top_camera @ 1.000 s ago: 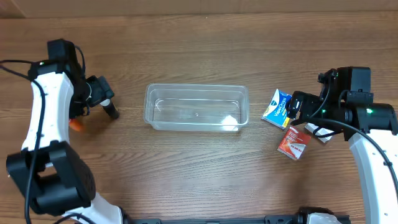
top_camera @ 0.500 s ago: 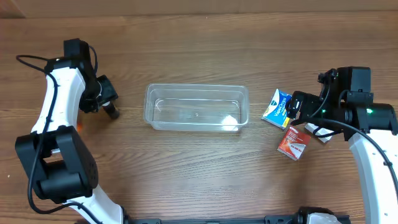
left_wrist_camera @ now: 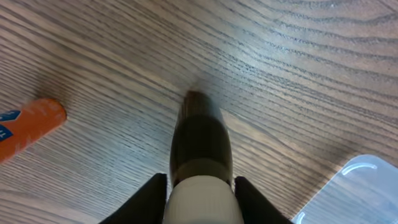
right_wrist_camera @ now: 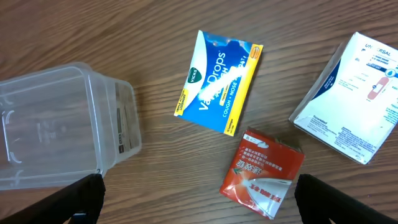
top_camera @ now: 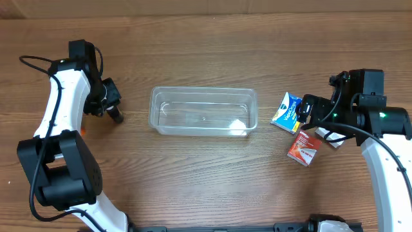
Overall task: Pack container
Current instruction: 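Carry the black bottle into the container's left end and release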
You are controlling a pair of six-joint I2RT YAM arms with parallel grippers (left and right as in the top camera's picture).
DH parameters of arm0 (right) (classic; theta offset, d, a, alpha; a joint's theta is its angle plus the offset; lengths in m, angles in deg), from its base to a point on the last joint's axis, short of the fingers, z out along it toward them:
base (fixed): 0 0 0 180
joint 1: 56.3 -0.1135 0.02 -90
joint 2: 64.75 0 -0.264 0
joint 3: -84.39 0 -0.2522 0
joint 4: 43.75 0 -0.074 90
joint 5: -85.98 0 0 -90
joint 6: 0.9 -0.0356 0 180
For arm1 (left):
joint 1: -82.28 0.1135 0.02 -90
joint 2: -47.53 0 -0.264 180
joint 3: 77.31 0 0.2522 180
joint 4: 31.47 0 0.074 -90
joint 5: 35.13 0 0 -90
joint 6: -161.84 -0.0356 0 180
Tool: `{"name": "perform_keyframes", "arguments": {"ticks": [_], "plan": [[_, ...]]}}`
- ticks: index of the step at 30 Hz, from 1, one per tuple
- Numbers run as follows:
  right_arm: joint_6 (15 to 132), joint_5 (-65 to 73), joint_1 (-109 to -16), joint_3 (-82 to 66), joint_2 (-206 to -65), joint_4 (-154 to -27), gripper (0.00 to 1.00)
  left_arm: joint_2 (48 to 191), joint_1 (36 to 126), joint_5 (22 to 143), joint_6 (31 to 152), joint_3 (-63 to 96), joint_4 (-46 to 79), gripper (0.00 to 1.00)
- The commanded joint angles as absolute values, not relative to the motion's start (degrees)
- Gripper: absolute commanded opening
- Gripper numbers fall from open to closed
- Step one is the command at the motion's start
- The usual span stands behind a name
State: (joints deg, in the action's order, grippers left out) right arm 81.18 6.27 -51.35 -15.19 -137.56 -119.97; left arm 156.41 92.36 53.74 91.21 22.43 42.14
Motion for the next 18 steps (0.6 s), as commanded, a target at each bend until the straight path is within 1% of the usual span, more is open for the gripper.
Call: {"name": "perform_keyframes", "arguments": {"ticks": [1,11,14,18], "plan": [[80.9,6.6,-51.1,-13.3,-137.2,-119.6,1.00,156.9,92.0,52.9,91.2,23.3,42.6,0.33],[80.9,6.6,-51.1,-13.3,-137.2,-119.6,1.00,156.9,92.0,53.0,91.4,25.4,46.1,0.06],[80.9,6.6,-51.1,-13.3,-137.2,-119.6,1.00,156.5,91.9,53.1,91.4,30.1,49.8,0.04],[80.9,6.6,-51.1,-13.3,-137.2,-119.6,1.00,156.1,90.6,55.9,91.6,40.7,56.0,0.04]]}}
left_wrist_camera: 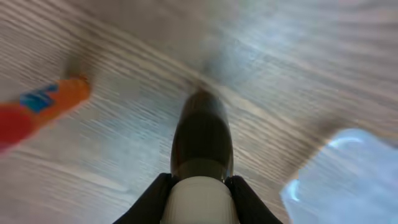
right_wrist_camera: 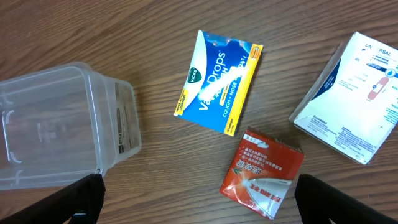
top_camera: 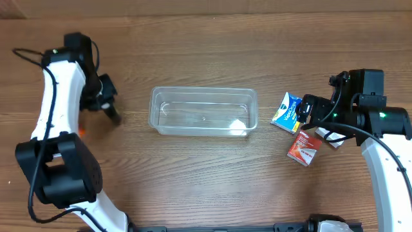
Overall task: Pack container
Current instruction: 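Carry the black bottle into the container's left end and release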
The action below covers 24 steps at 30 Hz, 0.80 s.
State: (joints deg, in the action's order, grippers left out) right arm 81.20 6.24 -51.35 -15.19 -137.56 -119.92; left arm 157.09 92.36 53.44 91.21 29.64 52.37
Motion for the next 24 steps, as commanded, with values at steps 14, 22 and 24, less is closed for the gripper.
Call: {"name": "perform_keyframes", "arguments": {"ticks": [14,22,24], "plan": [[80.9,6.6,-51.1,-13.3,-137.2,-119.6,1.00,153.2,68.1,51.7,91.1,52.2,62.5,0.04],[80.9,6.6,-51.1,-13.3,-137.2,-119.3,1.00,153.2,65.1,47.4,93.3,39.9,60.5,0.04],[80.9,6.6,-51.1,-13.3,-137.2,-119.3,1.00,153.2,65.4,47.4,93.3,37.1,58.6,0.04]]}}
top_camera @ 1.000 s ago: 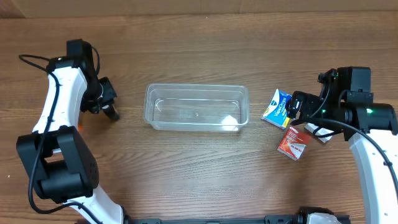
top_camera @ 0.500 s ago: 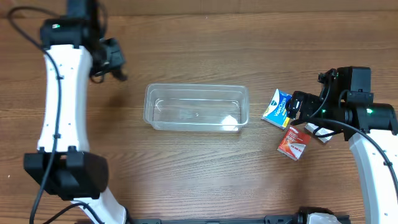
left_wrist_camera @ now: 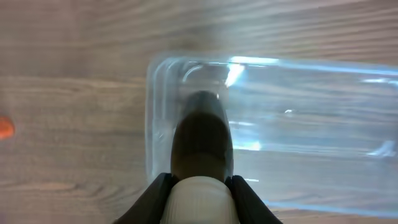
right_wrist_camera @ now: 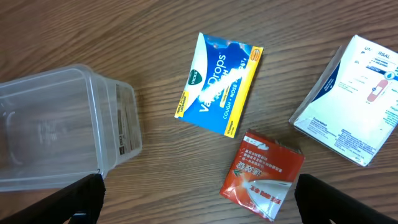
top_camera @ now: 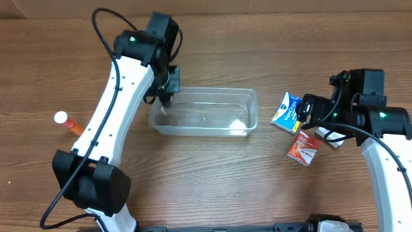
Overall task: Pack container
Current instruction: 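Carry the black bottle into the container's left end and release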
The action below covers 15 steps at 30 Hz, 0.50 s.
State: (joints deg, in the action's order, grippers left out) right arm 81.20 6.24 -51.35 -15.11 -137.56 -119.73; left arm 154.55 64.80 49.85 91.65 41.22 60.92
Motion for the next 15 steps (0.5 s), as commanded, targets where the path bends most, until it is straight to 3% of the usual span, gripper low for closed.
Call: {"name": "perform_keyframes", "arguments": {"ticks": [1,15], "plan": [[80.9,6.6,-51.1,-13.3,-137.2,-119.3,1.00,153.2,65.5,47.4,93.3,35.8,57.3,0.04],[80.9,6.6,-51.1,-13.3,-137.2,-119.4,1.00,153.9,65.5,45.2,93.7,23.5,40.2,0.04]]}}
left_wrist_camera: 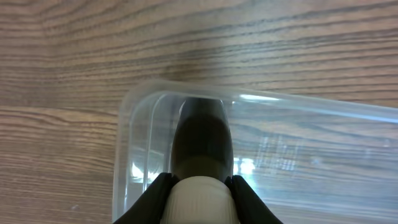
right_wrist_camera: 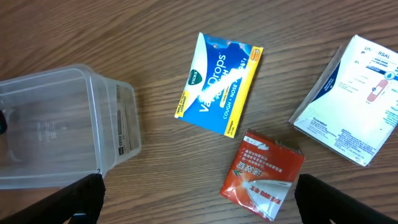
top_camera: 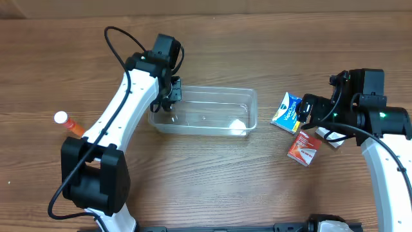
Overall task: Pack container
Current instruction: 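Carry the black bottle into the container's left end and release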
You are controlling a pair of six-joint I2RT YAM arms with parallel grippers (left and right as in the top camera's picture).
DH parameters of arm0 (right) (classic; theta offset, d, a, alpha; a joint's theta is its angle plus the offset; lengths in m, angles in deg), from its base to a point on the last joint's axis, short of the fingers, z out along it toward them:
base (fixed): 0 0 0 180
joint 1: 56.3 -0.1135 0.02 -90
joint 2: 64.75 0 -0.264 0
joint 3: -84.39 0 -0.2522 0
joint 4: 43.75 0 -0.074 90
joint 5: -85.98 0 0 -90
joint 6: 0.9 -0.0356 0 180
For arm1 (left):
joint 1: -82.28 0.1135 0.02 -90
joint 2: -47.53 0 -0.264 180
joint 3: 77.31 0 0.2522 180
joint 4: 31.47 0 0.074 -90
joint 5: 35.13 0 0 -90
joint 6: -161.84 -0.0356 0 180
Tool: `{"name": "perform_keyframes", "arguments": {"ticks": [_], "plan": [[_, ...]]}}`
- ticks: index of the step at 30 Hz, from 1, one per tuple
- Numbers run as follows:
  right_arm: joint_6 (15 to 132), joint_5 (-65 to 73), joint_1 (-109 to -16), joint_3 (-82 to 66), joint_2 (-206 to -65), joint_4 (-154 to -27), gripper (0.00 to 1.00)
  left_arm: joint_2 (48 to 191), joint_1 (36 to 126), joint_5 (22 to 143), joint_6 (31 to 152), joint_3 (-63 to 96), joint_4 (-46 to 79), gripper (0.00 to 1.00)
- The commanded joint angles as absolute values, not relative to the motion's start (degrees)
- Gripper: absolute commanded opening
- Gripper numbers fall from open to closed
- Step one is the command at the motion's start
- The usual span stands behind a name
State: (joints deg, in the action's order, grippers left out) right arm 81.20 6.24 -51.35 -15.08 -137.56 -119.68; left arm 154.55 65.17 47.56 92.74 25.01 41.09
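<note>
A clear plastic container (top_camera: 203,111) lies mid-table. My left gripper (top_camera: 168,95) is shut on a dark bottle with a white cap (left_wrist_camera: 201,140), and the bottle's dark end points down into the container's left end (left_wrist_camera: 134,155). An orange tube with a white cap (top_camera: 67,122) lies on the table far to the left. My right gripper (right_wrist_camera: 199,186) hangs open over a blue VapoDrops packet (right_wrist_camera: 219,84), a red packet (right_wrist_camera: 262,174) and a white box (right_wrist_camera: 351,99), touching none of them.
The three packets lie close together just right of the container's right end (right_wrist_camera: 118,124). The left arm stretches diagonally from the front left across the table (top_camera: 206,180). A black cable loops above that arm.
My left gripper, still shut on the bottle, has come lower and nearer the container's left end. The right arm and the packets have not moved.
My left gripper first held the dark bottle low over the table left of the container, near the orange tube. Then it was a little farther left with it. Then it was above the container's left end, and now lower there. The right gripper stayed open throughout.
</note>
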Motion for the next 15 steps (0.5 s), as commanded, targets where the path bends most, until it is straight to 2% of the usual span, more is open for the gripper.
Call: {"name": "perform_keyframes", "arguments": {"ticks": [1,3,8,13,15], "plan": [[80.9,6.6,-51.1,-13.3,-137.2,-119.4,1.00,154.3,65.5,45.2,93.7,23.4,40.2,0.04],[80.9,6.6,-51.1,-13.3,-137.2,-119.4,1.00,154.8,65.5,45.2,93.7,23.4,40.1,0.05],[80.9,6.6,-51.1,-13.3,-137.2,-119.4,1.00,155.1,65.5,45.2,93.7,23.4,40.1,0.14],[80.9,6.6,-51.1,-13.3,-137.2,-119.4,1.00,155.1,65.5,45.2,93.7,23.4,40.7,0.42],[80.9,6.6,-51.1,-13.3,-137.2,-119.4,1.00,155.1,65.5,45.2,93.7,23.4,41.1,0.67]]}}
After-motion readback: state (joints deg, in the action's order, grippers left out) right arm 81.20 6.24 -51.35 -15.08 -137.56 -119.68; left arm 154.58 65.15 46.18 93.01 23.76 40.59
